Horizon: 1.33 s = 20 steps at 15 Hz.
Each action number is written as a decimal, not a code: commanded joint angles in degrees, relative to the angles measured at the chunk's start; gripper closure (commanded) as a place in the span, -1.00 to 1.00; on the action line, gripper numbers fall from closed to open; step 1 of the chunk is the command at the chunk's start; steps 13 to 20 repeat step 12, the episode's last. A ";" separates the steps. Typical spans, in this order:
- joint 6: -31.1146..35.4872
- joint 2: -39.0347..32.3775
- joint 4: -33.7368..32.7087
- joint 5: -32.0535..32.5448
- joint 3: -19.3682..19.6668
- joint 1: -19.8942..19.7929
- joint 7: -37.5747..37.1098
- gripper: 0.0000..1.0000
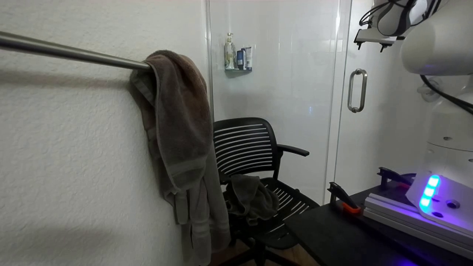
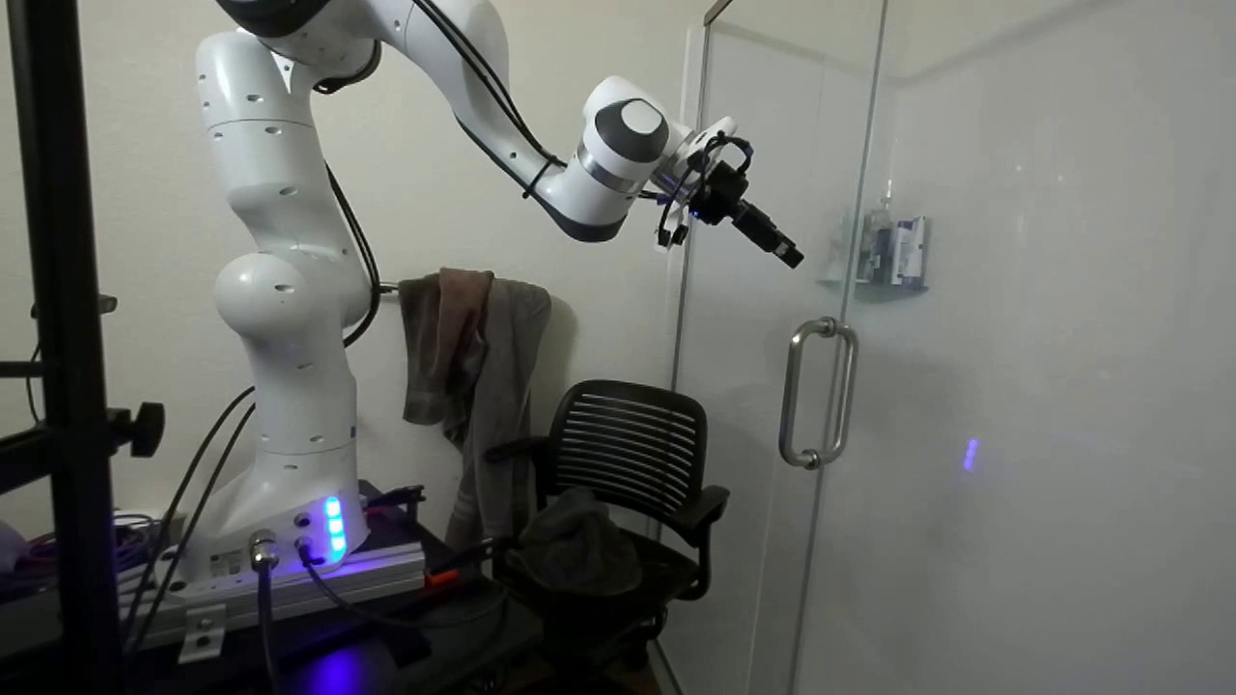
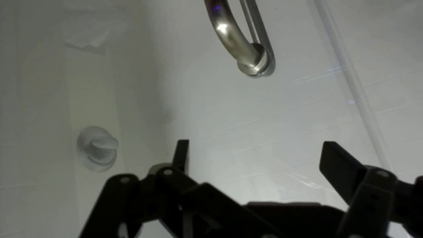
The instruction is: Close the door
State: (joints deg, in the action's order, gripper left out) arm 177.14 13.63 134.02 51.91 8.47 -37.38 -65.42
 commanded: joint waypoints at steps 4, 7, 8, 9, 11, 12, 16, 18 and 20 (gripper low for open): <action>-6.70 0.73 -5.73 9.53 -3.98 -3.25 -3.66 -1.00; -7.38 4.29 3.41 0.60 -2.61 3.54 6.99 -1.00; -8.24 5.59 6.57 -1.08 -2.98 5.38 8.79 -1.00; -8.66 6.14 8.75 -3.61 -2.63 7.80 11.59 -1.00; -7.16 3.02 5.16 -1.62 -3.32 6.41 8.11 -1.00; -7.31 3.77 6.65 -2.13 -3.32 7.38 8.57 -1.00; -7.31 3.77 6.65 -2.13 -3.32 7.38 8.57 -1.00; -7.31 3.77 6.65 -2.13 -3.32 7.38 8.57 -1.00; -7.31 3.77 6.65 -2.13 -3.32 7.38 8.57 -1.00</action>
